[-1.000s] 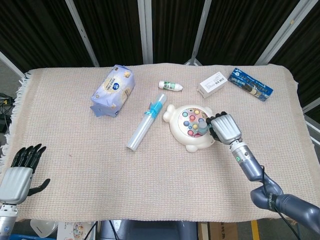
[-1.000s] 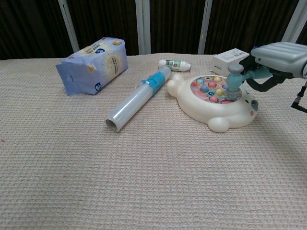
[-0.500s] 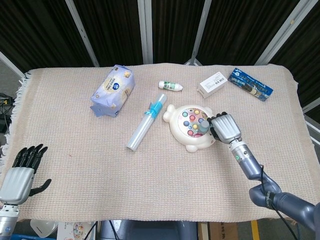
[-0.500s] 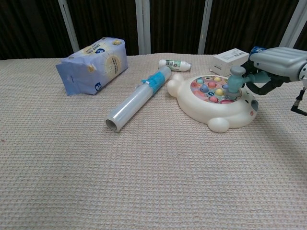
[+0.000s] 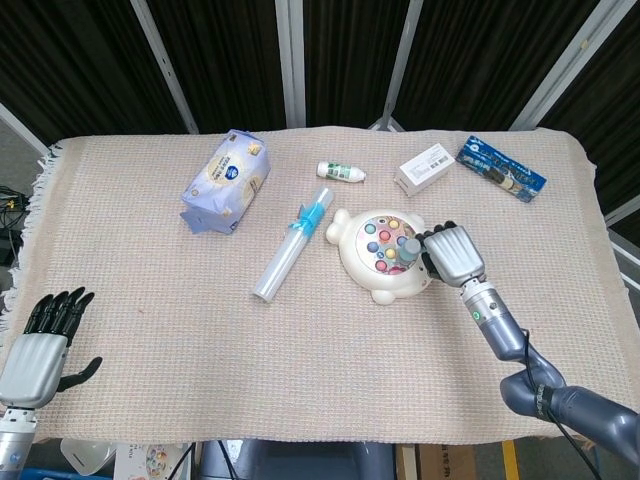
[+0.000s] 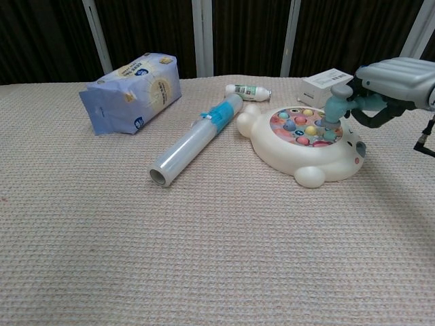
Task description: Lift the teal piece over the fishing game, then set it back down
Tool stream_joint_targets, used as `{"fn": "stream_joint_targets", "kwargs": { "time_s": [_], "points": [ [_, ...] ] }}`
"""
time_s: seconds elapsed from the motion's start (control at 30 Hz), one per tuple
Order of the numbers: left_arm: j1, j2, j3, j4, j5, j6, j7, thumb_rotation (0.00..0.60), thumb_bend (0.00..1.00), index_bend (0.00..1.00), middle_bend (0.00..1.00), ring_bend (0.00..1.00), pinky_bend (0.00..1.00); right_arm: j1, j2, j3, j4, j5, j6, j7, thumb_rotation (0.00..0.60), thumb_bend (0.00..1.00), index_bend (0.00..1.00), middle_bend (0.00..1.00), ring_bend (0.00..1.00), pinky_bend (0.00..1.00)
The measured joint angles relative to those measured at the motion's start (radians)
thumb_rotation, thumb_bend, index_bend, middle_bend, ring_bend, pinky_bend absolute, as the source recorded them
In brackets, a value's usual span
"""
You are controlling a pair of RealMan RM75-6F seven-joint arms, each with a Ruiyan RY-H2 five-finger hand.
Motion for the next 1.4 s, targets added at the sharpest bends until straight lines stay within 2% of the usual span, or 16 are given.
{"fn": "stream_joint_targets", "kwargs": {
  "time_s": [0.57, 0.87, 1.07, 1.23, 1.4],
  "points": [
    [0.000, -0.003, 0.001, 0.010, -0.012, -0.007, -0.004, 0.600, 0.22, 0.00, 0.00, 0.00, 0.00, 0.015, -0.048, -0.022, 0.054, 0.039, -0.046, -0.042, 0.600, 0.86, 1.00, 0.86, 0.63, 0.38],
    [0.001, -0.003, 0.002, 0.017, 0.000, 0.003, -0.018, 0.600, 0.22, 0.00, 0.00, 0.00, 0.00, -0.019, 0.031, -0.014, -0.041, 0.029, 0.028, -0.034, 0.600, 0.86, 1.00, 0.86, 0.63, 0.38],
    [0.004, 0.000, 0.004, 0.018, 0.006, 0.012, -0.023, 0.600, 0.22, 0.00, 0.00, 0.00, 0.00, -0.074, 0.087, -0.033, -0.076, 0.030, 0.062, -0.002, 0.600, 0.86, 1.00, 0.86, 0.63, 0.36],
    [0.008, 0.003, 0.007, 0.015, 0.005, 0.015, -0.018, 0.600, 0.22, 0.00, 0.00, 0.00, 0.00, -0.115, 0.088, -0.060, -0.032, 0.036, 0.065, 0.060, 0.600, 0.86, 0.97, 0.86, 0.57, 0.33],
    [0.010, 0.006, 0.010, 0.003, 0.012, 0.019, -0.007, 0.600, 0.22, 0.00, 0.00, 0.00, 0.00, -0.148, 0.062, -0.084, 0.067, 0.041, 0.052, 0.149, 0.600, 0.86, 0.90, 0.81, 0.50, 0.28]
  ]
}}
